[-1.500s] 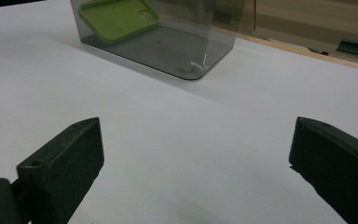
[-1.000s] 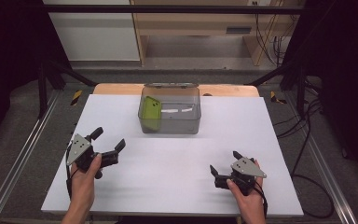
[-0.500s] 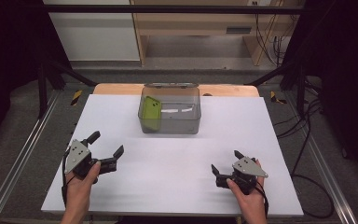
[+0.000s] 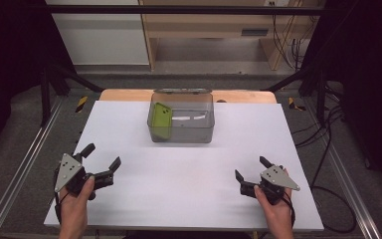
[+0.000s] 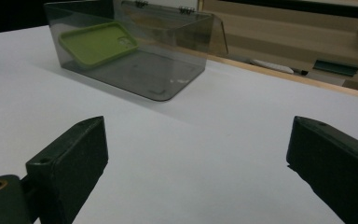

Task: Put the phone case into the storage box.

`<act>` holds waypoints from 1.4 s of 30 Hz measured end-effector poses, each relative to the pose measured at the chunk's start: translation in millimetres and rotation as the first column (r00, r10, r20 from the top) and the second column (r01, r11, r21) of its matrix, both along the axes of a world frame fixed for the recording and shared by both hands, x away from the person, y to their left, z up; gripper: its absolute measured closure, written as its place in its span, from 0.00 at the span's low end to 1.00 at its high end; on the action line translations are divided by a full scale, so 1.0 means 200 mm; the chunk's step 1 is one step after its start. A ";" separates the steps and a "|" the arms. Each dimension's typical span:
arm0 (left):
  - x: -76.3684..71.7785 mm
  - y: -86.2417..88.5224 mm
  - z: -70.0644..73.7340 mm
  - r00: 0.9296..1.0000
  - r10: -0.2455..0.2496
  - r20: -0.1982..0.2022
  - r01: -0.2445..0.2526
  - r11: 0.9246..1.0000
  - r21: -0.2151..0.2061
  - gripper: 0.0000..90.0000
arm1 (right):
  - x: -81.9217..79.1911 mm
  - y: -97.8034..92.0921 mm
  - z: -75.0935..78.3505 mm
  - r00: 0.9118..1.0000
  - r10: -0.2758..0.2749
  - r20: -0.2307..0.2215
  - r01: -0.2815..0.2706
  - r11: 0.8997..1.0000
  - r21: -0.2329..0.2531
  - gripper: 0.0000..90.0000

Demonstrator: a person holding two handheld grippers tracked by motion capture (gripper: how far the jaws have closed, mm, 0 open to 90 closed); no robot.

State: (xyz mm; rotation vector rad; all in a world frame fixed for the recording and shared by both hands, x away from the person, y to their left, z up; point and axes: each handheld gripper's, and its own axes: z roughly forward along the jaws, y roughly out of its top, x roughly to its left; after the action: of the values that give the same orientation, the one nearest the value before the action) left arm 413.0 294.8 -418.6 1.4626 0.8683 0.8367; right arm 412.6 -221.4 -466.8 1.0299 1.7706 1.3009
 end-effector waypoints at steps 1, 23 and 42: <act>0.00 0.01 0.00 1.000 0.005 0.003 -0.005 1.000 -0.004 0.02 | 0.00 -0.01 0.00 1.000 -0.003 0.008 0.003 1.000 -0.001 0.06; -0.04 0.18 -0.04 0.998 0.055 0.005 -0.055 0.998 -0.043 0.03 | 0.01 -0.23 0.04 0.997 -0.066 0.040 0.065 0.997 0.031 0.06; -0.04 0.17 -0.14 1.000 -0.003 -0.016 0.002 0.999 -0.052 0.03 | 0.01 -0.31 0.01 0.999 -0.049 0.019 0.047 0.995 0.089 0.05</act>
State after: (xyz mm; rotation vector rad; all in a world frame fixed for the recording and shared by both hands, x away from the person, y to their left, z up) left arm 404.3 328.5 -446.8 1.4267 0.8941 0.7956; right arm 415.2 -282.4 -465.2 1.0964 1.6755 1.3659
